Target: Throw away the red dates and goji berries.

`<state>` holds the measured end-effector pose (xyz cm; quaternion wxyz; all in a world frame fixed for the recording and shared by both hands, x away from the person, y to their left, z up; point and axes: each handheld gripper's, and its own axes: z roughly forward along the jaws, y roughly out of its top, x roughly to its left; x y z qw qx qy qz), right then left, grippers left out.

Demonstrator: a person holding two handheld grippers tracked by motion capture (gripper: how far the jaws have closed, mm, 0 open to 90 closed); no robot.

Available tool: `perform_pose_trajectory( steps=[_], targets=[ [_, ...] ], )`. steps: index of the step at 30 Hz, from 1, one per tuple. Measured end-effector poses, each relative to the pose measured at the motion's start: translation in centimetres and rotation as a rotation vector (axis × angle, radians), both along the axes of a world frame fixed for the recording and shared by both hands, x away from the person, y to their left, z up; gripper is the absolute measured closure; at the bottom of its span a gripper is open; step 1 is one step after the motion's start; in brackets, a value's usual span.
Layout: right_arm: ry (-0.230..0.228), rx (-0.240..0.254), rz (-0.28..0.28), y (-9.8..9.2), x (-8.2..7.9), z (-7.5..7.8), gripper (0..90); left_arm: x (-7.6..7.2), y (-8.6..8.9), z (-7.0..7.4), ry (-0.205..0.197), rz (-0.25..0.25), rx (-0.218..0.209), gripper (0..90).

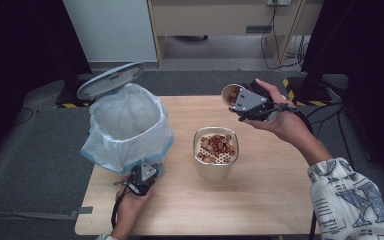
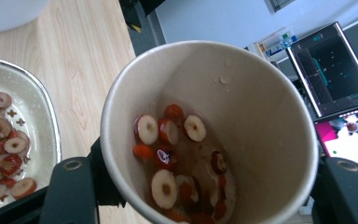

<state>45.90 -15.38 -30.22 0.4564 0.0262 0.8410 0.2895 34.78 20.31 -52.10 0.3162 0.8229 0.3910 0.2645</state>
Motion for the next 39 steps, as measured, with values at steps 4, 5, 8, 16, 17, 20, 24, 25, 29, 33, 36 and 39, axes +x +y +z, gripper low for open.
perform_pose_trajectory(
  steps=[4, 5, 8, 16, 17, 20, 24, 25, 29, 33, 36, 39],
  targets=[
    [-0.026, -0.030, 0.003, 0.2, -0.2, -0.1, 34.5, 0.0, 0.0, 0.0, 0.000, 0.000, -0.001, 89.5],
    [-0.031, -0.039, 0.004, 0.3, -0.3, 0.0, 34.5, 0.0, 0.0, 0.0, 0.000, 0.000, -0.001, 89.5],
    [-0.040, -0.050, 0.012, 0.5, -0.6, 0.1, 34.4, 0.0, 0.0, 0.0, 0.000, 0.000, -0.001, 89.5],
    [-0.083, -0.115, 0.004, 0.7, -1.2, 0.4, 34.5, 0.0, 0.0, 0.0, 0.000, 0.003, -0.006, 89.5],
    [-0.092, -0.131, 0.002, 0.8, -1.3, 0.4, 34.5, 0.0, 0.0, 0.0, 0.000, 0.002, -0.006, 89.5],
    [-0.117, -0.183, 0.009, 1.2, -1.5, 0.2, 34.5, 0.0, 0.0, 0.0, 0.001, 0.003, -0.006, 89.5],
    [-0.132, -0.217, 0.013, 1.5, -1.6, 0.0, 34.5, 0.0, 0.0, 0.0, 0.001, 0.003, -0.007, 89.5],
    [-0.133, -0.224, 0.016, 1.5, -1.6, 0.0, 34.6, 0.0, 0.0, 0.0, 0.002, 0.003, -0.008, 89.5],
    [-0.141, -0.243, 0.013, 1.6, -1.7, -0.1, 34.5, 0.0, 0.0, 0.0, 0.002, 0.002, -0.008, 89.5],
    [-0.147, -0.259, 0.011, 1.6, -1.6, -0.3, 34.6, 0.0, 0.0, 0.0, 0.002, 0.003, -0.009, 89.5],
    [-0.149, -0.263, 0.011, 1.8, -1.6, -0.3, 34.6, 0.0, 0.0, 0.0, 0.002, 0.003, -0.009, 89.5],
    [-0.160, -0.273, 0.013, 2.0, -1.7, -0.1, 34.6, 0.0, 0.0, 0.0, 0.003, 0.002, -0.010, 89.5]
  ],
)
